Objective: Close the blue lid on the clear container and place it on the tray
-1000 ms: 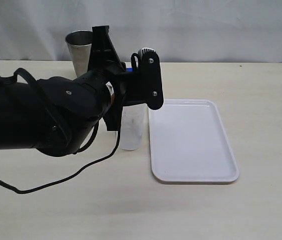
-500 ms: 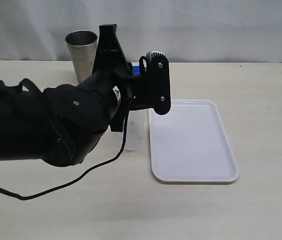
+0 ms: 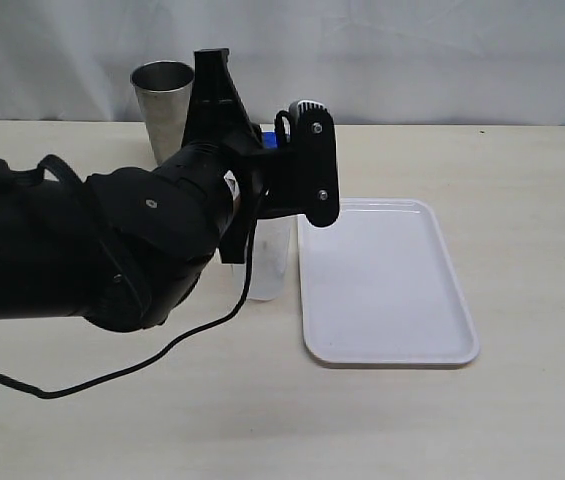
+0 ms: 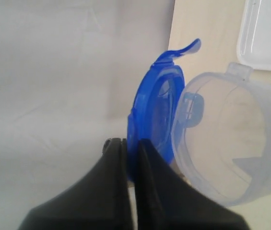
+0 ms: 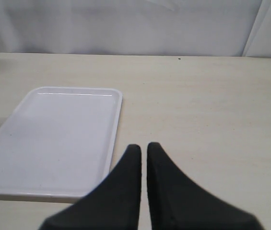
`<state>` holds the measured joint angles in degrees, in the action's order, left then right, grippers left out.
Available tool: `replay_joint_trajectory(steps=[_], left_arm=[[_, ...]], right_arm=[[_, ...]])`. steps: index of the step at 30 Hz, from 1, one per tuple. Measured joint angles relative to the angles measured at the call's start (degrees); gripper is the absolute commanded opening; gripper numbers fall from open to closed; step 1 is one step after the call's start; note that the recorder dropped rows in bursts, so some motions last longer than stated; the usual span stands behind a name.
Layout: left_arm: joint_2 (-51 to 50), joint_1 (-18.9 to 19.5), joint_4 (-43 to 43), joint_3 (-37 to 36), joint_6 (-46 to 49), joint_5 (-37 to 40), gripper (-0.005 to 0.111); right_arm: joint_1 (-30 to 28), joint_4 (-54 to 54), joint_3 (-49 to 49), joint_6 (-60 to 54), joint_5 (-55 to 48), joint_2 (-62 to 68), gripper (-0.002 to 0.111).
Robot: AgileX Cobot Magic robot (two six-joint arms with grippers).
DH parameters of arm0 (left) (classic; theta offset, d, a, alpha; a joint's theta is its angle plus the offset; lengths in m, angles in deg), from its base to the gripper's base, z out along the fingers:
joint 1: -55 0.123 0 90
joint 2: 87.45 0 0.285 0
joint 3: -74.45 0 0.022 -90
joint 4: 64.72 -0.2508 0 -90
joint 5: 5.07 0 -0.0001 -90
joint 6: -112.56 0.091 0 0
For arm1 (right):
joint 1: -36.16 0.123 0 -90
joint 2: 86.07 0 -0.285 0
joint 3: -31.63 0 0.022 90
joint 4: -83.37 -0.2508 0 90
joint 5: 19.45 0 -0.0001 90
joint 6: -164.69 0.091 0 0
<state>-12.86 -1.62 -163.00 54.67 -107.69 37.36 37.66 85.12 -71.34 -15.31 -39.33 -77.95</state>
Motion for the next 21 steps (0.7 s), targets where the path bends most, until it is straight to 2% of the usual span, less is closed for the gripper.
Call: replay_joint_trajectory(steps=[21], left_arm=[[0.0, 0.0, 3.04, 0.0, 0.0, -3.25, 0.0]], right_arm=[[0.0, 0.0, 0.0, 0.0, 0.0, 0.0, 0.004]])
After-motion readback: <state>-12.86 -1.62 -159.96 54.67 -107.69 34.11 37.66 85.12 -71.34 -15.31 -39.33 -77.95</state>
